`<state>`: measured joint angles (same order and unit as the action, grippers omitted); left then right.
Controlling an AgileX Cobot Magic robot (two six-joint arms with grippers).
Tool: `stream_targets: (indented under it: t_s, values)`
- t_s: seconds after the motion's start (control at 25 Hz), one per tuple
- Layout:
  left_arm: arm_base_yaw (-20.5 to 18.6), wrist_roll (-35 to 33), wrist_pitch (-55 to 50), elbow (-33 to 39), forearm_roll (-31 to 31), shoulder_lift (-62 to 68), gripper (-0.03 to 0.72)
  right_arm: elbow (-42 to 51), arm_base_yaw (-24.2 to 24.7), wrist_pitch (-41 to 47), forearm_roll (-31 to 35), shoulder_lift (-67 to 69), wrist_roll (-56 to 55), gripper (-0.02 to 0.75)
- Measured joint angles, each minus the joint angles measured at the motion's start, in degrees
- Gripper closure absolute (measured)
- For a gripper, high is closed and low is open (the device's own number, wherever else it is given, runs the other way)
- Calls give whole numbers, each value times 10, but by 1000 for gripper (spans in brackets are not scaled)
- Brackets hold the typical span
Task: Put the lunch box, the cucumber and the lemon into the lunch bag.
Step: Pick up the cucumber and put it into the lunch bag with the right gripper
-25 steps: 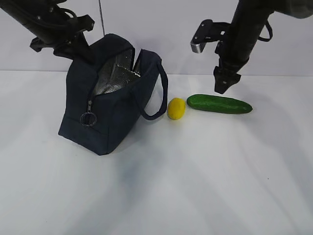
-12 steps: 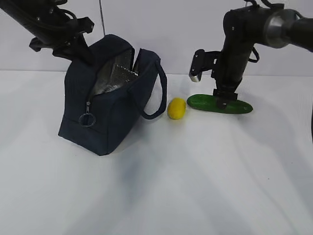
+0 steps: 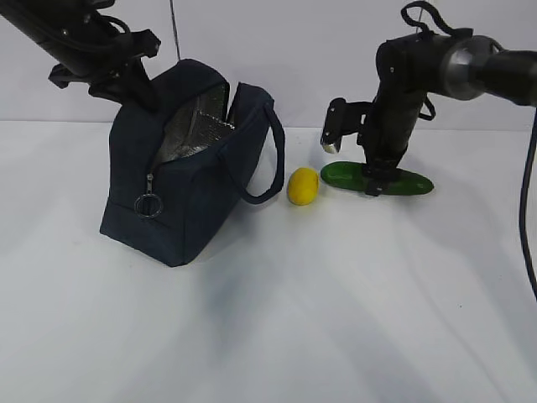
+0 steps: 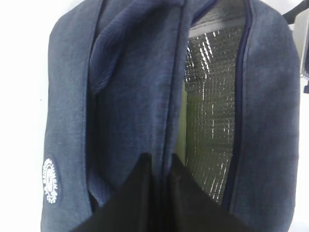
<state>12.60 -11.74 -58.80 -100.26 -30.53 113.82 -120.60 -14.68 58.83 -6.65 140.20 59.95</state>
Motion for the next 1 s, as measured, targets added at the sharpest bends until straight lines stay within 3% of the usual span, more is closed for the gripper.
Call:
stream_targets:
  t_s: [0.32,0.56,0.8,1.0]
  values:
    - [0,0,1,0,1,0,667,0,0,-1,0,7,0,204]
    - [0,0,2,0,1,0,667,0,0,-1,3,7,0,337]
    - [0,0,2,0,1,0,667,-7,0,17,5,7,-6,381]
    - [0,0,12,0,-3,0,667,-60,0,76,11,7,-115,382]
